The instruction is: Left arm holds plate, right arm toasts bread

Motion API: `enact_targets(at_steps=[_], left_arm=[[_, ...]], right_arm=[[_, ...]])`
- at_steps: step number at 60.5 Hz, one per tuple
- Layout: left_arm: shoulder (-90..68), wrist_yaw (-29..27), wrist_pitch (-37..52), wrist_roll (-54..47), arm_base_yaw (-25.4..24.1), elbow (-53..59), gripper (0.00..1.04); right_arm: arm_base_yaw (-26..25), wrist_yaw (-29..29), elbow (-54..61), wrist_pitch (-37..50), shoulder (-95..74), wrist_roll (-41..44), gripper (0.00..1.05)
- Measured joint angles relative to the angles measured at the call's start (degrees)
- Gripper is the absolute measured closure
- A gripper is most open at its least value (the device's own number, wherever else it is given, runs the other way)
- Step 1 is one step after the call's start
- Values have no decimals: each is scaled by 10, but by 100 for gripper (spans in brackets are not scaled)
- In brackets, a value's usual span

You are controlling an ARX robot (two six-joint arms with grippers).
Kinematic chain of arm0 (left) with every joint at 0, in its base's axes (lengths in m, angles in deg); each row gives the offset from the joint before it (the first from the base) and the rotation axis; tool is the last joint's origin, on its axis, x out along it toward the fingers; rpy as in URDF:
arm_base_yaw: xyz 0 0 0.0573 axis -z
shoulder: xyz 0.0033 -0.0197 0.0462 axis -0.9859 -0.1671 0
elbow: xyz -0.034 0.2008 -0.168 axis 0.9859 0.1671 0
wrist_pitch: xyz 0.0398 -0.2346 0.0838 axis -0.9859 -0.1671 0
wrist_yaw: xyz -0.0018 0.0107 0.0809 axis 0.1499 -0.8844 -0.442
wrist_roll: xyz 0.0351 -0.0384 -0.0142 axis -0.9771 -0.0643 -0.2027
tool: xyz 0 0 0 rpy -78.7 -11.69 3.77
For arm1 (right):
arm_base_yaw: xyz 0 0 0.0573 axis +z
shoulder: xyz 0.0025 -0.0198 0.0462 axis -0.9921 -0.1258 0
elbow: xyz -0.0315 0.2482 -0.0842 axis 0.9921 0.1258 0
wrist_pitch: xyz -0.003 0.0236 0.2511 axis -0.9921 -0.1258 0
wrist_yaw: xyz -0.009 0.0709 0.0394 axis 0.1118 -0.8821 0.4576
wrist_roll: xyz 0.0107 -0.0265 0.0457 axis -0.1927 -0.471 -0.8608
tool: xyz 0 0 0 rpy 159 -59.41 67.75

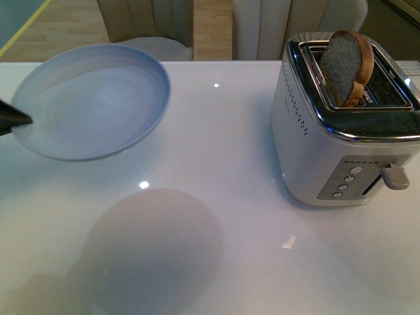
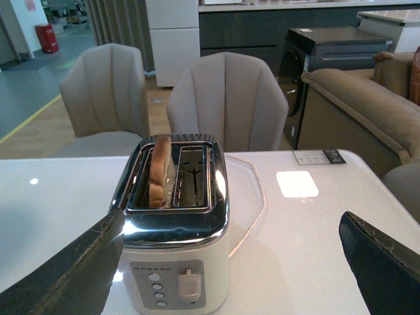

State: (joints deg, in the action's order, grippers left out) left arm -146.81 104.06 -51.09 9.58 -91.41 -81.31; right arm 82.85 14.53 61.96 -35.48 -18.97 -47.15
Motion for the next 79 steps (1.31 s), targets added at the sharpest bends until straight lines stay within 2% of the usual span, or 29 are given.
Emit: enact_targets(at_steps=[11,26,55,79], left_arm=[[-86,10,5,-63,-84,-28,102],[-186,9,0,-116,-142,-88,102],[-297,12,-16,-162,-165,-181,102],[-327,25,-18,-181,-168,-207,102]], right_arm=[[0,0,0,0,0,0,9],[0,0,0,0,0,0,9],[0,0,0,0,0,0,9],[0,0,0,0,0,0,9]])
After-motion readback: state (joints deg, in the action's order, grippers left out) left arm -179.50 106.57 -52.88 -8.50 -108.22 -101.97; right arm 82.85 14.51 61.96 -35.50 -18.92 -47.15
